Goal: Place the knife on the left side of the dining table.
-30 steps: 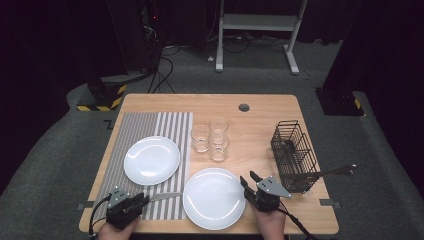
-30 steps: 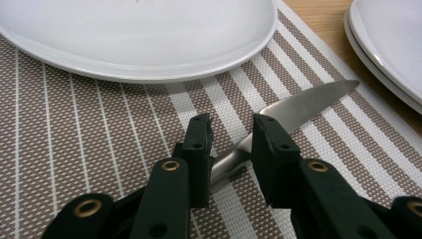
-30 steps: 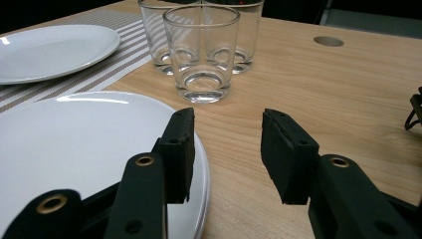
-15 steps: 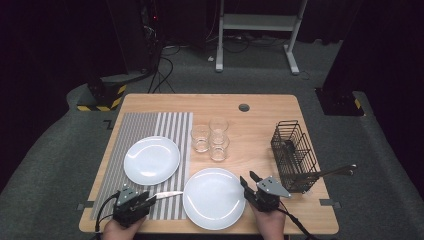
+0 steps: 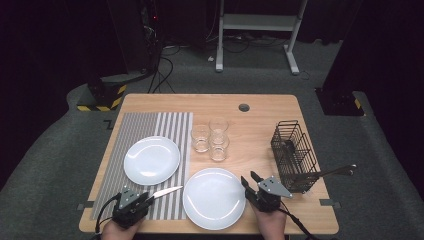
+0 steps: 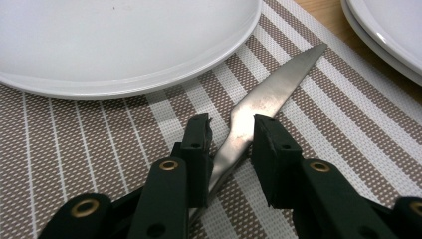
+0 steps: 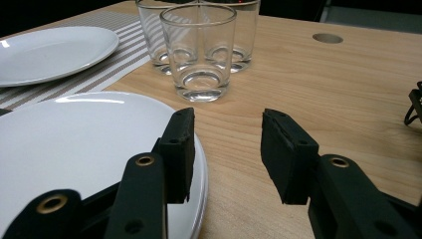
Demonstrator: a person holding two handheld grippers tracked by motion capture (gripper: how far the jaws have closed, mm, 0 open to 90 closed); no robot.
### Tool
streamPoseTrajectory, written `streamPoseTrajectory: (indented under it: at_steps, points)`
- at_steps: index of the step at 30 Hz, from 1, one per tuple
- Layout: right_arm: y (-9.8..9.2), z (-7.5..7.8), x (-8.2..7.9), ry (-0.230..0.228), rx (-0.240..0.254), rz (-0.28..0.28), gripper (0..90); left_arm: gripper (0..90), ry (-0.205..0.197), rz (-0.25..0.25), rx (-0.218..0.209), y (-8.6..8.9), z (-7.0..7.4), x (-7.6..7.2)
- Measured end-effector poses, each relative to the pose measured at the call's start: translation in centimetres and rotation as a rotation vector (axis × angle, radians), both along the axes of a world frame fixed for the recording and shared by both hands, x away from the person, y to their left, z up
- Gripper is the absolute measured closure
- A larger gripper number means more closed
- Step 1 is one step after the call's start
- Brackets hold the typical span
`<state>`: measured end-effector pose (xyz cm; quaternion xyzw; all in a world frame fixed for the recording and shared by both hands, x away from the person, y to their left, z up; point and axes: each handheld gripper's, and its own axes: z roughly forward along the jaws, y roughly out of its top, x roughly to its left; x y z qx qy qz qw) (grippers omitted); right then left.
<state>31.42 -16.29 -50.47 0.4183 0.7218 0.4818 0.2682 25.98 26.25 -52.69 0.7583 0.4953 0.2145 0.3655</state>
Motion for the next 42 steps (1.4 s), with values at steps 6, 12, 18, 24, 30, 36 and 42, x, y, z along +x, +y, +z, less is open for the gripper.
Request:
streamPoseTrajectory:
  at_steps: [6, 12, 18, 24, 30, 36, 42]
  points:
    - [0.0, 0.0, 0.0, -0.001, 0.001, -0.002, 56.9, 70.4, 0.001, 0.01, -0.002, 0.5, 0.0, -0.2]
    - [0.0, 0.0, 0.0, 0.002, 0.0, -0.002, 56.9, 70.7, -0.002, 0.019, -0.002, 1.3, 0.0, -0.6]
    - [0.1, -0.1, 0.0, 0.003, 0.001, -0.002, 57.0, 68.9, 0.012, 0.035, -0.031, 1.9, 0.0, -0.8]
    - [0.1, -0.1, 0.0, 0.003, 0.002, -0.002, 56.9, 61.6, 0.02, 0.055, -0.033, 2.5, 0.1, -0.8]
    - [0.1, -0.1, 0.1, 0.003, 0.001, -0.002, 56.9, 59.0, 0.029, 0.093, -0.014, 3.7, 0.3, -1.5]
    - [0.3, -0.1, 0.1, 0.007, -0.002, -0.002, 56.9, 54.6, 0.034, 0.111, -0.012, 4.7, 0.3, -1.8]
    - [0.3, -0.2, 0.1, 0.009, 0.0, -0.003, 57.0, 50.4, 0.048, 0.124, -0.018, 5.5, 0.3, -2.2]
